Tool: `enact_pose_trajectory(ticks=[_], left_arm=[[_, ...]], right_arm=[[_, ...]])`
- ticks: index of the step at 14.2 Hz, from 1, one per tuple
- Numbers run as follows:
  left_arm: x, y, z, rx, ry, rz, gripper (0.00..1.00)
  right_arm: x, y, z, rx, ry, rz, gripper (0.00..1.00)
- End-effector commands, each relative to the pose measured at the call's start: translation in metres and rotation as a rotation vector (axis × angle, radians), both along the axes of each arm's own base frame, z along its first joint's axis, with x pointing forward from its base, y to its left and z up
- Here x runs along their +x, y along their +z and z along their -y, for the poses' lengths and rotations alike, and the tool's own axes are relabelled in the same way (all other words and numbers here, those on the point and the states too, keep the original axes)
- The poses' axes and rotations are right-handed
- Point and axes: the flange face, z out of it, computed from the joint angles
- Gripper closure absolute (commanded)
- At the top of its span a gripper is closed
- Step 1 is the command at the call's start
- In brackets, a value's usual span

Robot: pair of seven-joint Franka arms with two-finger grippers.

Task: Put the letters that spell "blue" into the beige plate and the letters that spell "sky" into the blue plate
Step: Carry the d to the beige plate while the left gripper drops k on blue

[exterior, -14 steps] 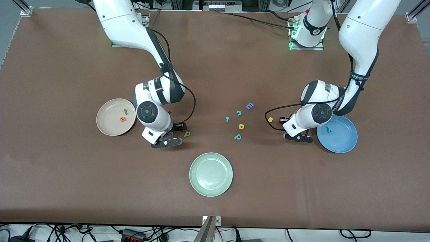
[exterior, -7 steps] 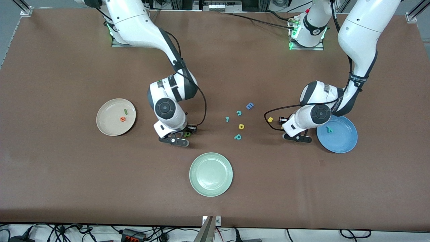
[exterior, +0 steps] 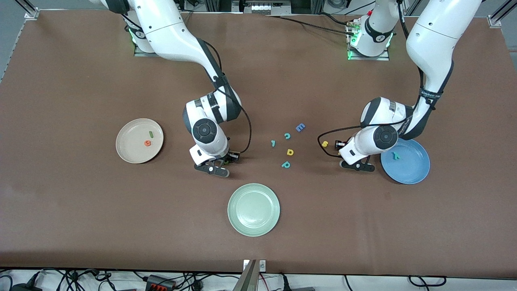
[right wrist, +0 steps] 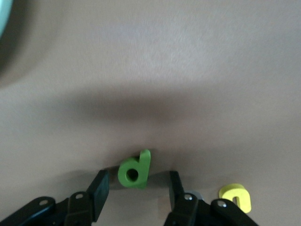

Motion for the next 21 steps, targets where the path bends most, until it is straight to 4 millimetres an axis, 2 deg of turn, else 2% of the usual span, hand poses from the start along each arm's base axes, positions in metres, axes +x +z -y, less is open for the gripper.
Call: enact_pose_trajectory(ticks=[1, 4, 5, 7, 8, 10, 14, 16, 17, 19, 21], left_arm=[[0.005, -0.001, 0.002, 0.0, -0.007, 0.036, 0.44], [0.005, -0.001, 0.004, -0.001, -0.013, 0.037, 0.44], [0.005, -0.001, 0.006, -0.001, -0.014, 0.039, 0.48], [0.005, -0.001, 0.006, -0.001, -0.014, 0.039, 0.64], [0.004, 0.0, 0.005, -0.002, -0.027, 0.04, 0.82], [0.005, 0.001, 0.005, -0.003, -0.029, 0.044, 0.93], [0.006, 0.004, 0.003, -0.001, -0.028, 0.045, 0.97], [0.008, 0.017, -0.006, 0.012, -0.018, 0.042, 0.97], [0.009, 0.026, -0.015, 0.028, -0.013, 0.021, 0.97], [0.024, 0.051, -0.042, 0.043, -0.028, -0.017, 0.96], [0.042, 0.074, -0.07, 0.04, -0.054, -0.044, 0.96]], right_arm=[[0.007, 0.003, -0.005, 0.019, -0.043, 0.007, 0.4], [0.007, 0.002, -0.005, 0.018, -0.04, 0.008, 0.43], [0.007, -0.001, -0.004, 0.015, -0.04, 0.005, 0.43], [0.006, -0.005, -0.003, 0.01, -0.036, 0.001, 0.44], [0.007, -0.005, -0.001, 0.011, -0.038, 0.001, 0.44], [0.007, -0.006, -0.001, 0.011, -0.039, -0.001, 0.5], [0.007, -0.005, -0.001, 0.009, -0.031, 0.0, 0.8], [0.008, -0.002, -0.002, 0.012, -0.012, 0.004, 0.86], [0.009, 0.002, -0.002, 0.016, -0.004, 0.007, 0.86], [0.012, 0.009, 0.004, 0.007, 0.014, 0.016, 0.86], [0.016, 0.025, 0.034, -0.004, 0.041, -0.018, 0.86]])
